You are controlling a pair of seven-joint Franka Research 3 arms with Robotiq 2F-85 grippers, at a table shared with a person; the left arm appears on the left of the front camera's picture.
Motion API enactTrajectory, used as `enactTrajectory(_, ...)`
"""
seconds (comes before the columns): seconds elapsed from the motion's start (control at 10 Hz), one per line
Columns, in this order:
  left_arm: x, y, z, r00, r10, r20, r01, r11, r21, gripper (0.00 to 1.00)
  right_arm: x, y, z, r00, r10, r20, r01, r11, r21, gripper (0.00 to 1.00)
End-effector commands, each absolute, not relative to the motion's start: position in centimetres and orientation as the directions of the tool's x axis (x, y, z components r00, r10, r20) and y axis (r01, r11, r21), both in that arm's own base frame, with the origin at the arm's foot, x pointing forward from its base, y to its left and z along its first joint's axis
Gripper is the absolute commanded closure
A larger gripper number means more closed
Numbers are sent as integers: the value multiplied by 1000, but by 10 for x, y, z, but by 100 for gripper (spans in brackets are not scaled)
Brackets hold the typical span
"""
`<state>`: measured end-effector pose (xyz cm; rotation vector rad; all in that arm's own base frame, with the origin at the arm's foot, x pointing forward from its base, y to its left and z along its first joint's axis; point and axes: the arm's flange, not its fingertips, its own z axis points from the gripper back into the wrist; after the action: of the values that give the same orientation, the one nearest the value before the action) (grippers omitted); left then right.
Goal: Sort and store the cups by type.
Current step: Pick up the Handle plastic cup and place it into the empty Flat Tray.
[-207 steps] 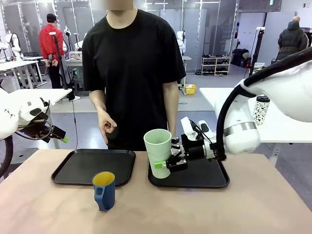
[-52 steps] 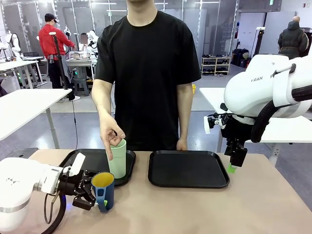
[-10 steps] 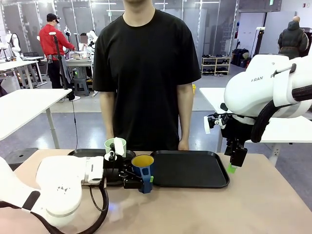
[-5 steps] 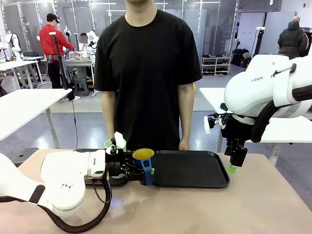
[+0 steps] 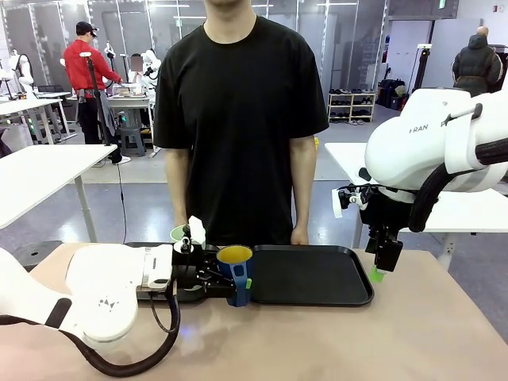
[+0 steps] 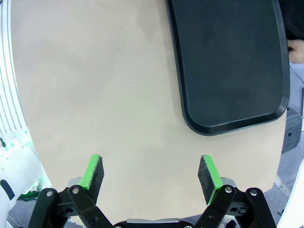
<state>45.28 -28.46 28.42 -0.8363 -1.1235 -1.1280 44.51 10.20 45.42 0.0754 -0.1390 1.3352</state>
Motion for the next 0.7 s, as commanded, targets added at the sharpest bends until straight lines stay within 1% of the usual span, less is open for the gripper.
enactTrajectory(0.0,443,-300,285,26,-334,942,980,197,43,25,445,101,455,224,964,142,-972,230,-34,0)
enactTrajectory(0.2,432,-276,284,38,-382,923,980,196,41,25,445,101,455,224,964,142,-972,230,-34,0)
enactTrajectory(0.5,427,-233,270,87,-437,895,982,187,-4,25,445,101,455,224,964,142,-972,230,-34,0)
enactTrajectory(0.6,426,-220,268,76,-439,895,984,178,3,25,445,101,455,224,964,142,-972,230,-34,0)
